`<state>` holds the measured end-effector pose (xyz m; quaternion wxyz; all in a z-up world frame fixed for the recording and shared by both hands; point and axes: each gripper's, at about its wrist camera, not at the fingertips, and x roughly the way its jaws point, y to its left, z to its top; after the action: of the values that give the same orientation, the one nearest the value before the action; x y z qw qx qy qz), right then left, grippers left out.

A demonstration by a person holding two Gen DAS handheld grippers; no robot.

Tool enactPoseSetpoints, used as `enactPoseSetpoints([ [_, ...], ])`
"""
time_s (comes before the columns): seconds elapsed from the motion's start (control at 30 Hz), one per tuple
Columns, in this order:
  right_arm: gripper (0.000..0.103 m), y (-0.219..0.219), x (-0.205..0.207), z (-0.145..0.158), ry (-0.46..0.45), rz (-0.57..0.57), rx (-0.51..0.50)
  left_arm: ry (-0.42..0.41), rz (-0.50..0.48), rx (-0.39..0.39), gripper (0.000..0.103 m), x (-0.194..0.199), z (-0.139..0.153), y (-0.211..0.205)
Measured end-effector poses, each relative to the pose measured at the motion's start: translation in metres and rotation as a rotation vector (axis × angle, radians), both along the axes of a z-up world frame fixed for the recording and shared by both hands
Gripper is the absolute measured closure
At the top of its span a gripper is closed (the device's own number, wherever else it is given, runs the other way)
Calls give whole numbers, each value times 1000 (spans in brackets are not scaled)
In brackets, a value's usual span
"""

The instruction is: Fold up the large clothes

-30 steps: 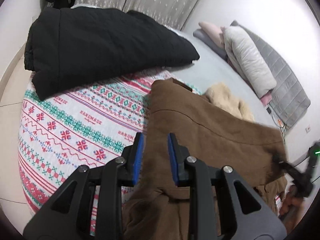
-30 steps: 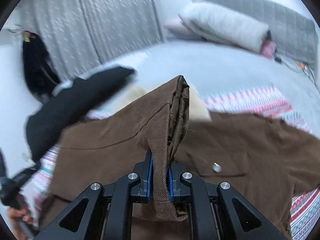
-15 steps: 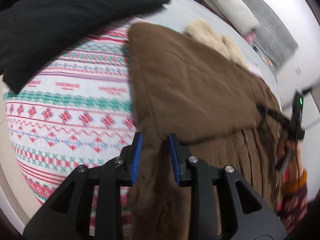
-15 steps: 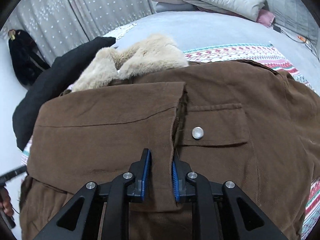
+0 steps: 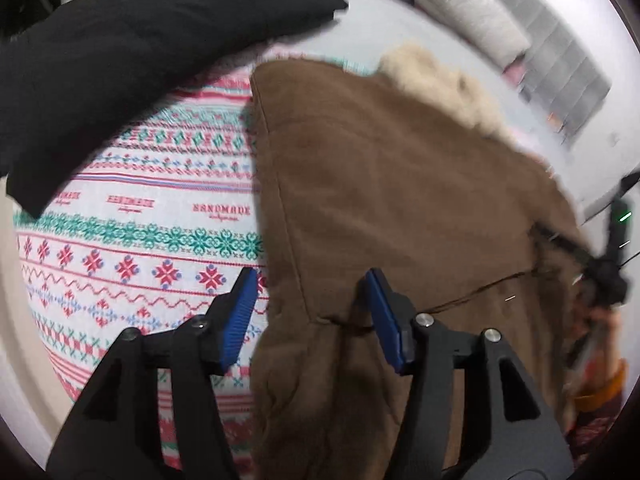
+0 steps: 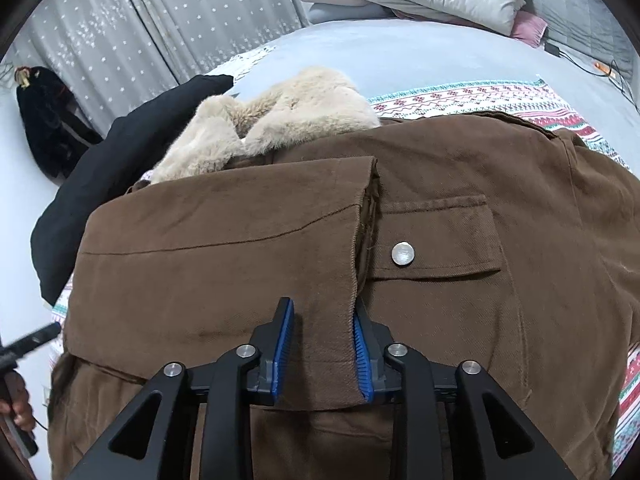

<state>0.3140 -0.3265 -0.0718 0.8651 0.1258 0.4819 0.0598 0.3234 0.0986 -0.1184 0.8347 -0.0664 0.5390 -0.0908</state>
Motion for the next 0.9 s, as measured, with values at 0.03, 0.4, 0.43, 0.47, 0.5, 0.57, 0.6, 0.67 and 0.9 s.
enactPoseSetpoints([
  [0.03, 69, 1, 0, 0, -2, -2, 3, 1, -16, 9, 83, -1, -2, -4],
  [0.4, 59, -2, -22, 5, -26, 25, 0, -64, 161, 241, 95, -7, 6, 21],
  [0.43, 57, -5, -26, 5, -27, 20, -1, -96, 139, 220, 83, -9, 17, 13],
  [0.47, 52, -8, -29, 5, -23, 11, -4, -119, 119, 213, 66, -14, 25, 7],
  [0.5, 49, -11, -32, 6, -19, 1, -9, -137, 104, 210, 59, -14, 32, 0],
  [0.57, 46, -20, -39, 11, -11, -20, -30, -186, 53, 185, 42, -15, 48, -23],
  [0.6, 43, -25, -43, 14, -12, -30, -38, -196, 37, 171, 39, -13, 53, -31],
  [0.67, 37, -40, -55, 22, -25, -62, -50, -204, -4, 122, 27, -9, 61, -53],
  [0.9, 26, -132, -99, 34, -48, -304, -20, -162, -49, 5, 20, 7, 57, -106],
])
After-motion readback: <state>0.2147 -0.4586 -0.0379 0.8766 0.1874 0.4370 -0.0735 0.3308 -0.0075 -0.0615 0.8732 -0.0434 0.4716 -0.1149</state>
